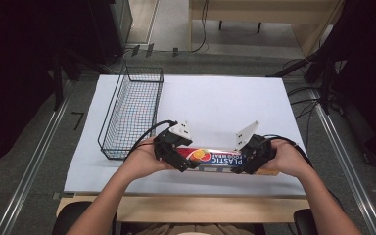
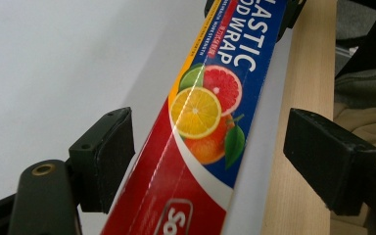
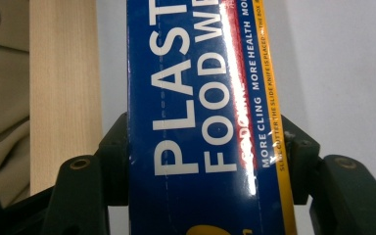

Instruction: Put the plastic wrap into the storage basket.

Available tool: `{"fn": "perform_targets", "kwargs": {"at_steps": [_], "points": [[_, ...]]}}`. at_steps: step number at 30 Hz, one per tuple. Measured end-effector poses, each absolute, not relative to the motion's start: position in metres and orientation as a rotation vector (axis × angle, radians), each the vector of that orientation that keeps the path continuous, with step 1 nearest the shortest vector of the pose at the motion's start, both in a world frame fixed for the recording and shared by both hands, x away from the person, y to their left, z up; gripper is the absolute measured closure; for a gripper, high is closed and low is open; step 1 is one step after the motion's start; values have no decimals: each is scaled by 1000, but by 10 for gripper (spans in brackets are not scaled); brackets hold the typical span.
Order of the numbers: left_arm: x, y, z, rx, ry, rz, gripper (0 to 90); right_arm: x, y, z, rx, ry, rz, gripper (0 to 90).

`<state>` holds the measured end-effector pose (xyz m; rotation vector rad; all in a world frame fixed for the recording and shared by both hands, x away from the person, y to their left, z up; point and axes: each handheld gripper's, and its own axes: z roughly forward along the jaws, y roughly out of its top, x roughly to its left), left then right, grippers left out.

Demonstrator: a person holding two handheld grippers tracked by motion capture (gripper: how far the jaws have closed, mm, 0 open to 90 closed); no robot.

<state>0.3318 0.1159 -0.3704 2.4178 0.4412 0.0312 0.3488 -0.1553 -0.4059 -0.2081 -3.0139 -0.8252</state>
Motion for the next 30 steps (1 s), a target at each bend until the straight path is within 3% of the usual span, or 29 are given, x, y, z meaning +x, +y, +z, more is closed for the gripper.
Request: {"fn": "perform_targets", "kwargs": {"at_steps": [19, 30], "points": [[329, 88, -384, 2551, 339, 3, 224, 341, -133, -396, -108, -3005, -845, 400], [322, 79, -396, 2625, 289, 38, 321, 336, -121, -393, -60, -3045, -806, 402]]}}
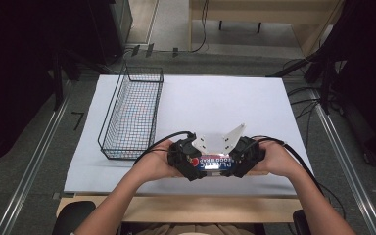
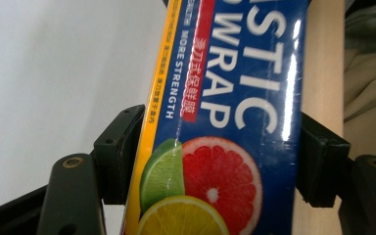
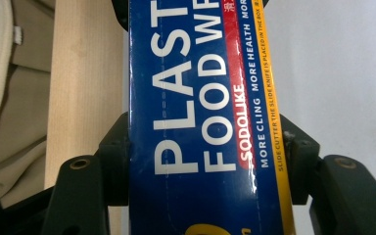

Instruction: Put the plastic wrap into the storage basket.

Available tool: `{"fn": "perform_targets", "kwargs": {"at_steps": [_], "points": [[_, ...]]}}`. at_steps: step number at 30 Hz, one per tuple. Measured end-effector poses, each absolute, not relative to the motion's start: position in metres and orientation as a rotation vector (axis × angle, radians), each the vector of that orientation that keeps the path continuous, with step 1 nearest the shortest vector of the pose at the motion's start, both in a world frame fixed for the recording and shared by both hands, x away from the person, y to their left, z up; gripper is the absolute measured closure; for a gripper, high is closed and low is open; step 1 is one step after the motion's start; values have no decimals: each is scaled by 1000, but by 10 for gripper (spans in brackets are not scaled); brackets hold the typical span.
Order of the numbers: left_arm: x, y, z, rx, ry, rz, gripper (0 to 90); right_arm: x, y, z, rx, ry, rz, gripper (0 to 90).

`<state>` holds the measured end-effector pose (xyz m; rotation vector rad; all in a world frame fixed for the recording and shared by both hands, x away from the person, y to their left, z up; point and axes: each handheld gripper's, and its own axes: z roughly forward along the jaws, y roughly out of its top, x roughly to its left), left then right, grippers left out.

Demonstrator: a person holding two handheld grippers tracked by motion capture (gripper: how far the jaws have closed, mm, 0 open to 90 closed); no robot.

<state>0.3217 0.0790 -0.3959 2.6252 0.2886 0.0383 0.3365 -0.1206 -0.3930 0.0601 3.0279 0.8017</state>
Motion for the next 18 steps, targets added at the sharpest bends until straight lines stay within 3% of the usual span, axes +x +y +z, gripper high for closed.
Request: {"fn": "perform_targets", "kwargs": {"at_steps": [18], "points": [[309, 77, -392, 2649, 270, 30, 397, 331, -120, -397, -11, 3046, 847, 385]]}}
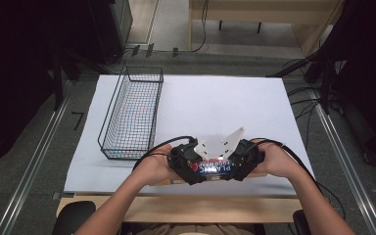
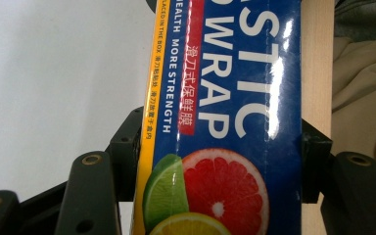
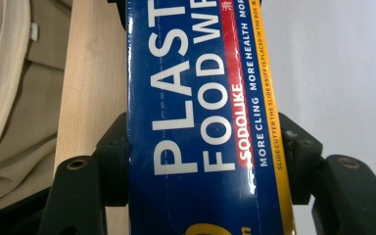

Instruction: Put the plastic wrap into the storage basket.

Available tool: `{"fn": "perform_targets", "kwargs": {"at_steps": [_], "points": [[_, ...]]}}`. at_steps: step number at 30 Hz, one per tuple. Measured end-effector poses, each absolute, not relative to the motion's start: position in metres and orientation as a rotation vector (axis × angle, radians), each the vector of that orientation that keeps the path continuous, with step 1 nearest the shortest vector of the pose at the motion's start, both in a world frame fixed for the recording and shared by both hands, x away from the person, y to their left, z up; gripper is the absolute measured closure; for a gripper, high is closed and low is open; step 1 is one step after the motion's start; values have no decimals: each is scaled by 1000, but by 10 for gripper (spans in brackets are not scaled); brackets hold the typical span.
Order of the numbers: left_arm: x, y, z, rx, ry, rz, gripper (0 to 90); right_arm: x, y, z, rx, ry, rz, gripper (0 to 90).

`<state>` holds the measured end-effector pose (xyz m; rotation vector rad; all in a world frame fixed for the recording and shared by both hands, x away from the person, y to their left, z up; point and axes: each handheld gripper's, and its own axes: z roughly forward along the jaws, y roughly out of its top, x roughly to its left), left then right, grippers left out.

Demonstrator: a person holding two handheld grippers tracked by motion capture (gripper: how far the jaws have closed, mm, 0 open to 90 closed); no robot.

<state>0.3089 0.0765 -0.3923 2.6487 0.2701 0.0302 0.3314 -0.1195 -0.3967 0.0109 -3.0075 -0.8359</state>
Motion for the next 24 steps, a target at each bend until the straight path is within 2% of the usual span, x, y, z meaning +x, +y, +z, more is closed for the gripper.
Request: {"fn": "perform_targets", "kwargs": {"at_steps": [4, 10, 24], "points": [[307, 77, -390, 2649, 275, 35, 399, 330, -120, -396, 17, -3017, -838, 371], [310, 84, -387, 2644, 323, 27, 400, 334, -131, -392, -21, -3017, -877, 263], [313, 102, -378, 2630, 380, 45, 398, 347, -162, -388, -170, -3022, -1010, 217]]}}
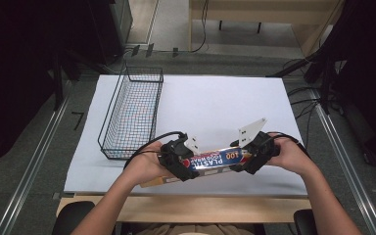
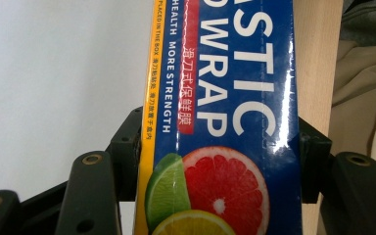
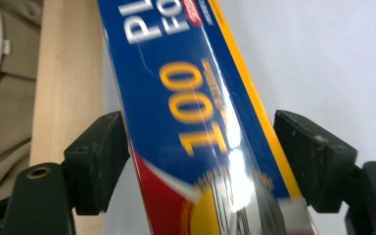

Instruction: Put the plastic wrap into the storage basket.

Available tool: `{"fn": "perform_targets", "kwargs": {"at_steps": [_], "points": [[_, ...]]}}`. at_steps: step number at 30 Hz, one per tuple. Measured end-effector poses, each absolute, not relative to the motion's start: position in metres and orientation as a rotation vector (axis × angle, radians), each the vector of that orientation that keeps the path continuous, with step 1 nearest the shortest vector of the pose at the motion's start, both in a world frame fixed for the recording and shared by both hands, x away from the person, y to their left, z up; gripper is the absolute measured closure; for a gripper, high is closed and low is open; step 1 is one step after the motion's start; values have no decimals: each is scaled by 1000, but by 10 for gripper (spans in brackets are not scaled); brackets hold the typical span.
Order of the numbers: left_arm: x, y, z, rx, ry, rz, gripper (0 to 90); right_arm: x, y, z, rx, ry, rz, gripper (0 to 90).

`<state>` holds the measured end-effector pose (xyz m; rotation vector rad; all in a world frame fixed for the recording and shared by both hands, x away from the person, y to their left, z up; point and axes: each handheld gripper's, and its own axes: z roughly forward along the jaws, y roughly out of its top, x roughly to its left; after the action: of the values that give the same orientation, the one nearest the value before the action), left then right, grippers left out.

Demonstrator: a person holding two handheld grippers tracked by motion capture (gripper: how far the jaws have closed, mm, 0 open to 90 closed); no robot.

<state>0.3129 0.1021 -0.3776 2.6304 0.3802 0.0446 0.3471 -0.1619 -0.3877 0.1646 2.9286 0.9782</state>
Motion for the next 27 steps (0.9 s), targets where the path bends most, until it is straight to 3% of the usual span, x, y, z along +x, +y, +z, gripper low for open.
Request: {"fn": "perform_targets", "kwargs": {"at_steps": [12, 27], "points": [[316, 115, -369, 2607, 425, 51, 398, 356, -193, -381, 330, 2843, 1096, 191], [323, 135, -352, 2536, 558, 78, 398, 364, -203, -404, 503, 2793, 1056, 192]]}}
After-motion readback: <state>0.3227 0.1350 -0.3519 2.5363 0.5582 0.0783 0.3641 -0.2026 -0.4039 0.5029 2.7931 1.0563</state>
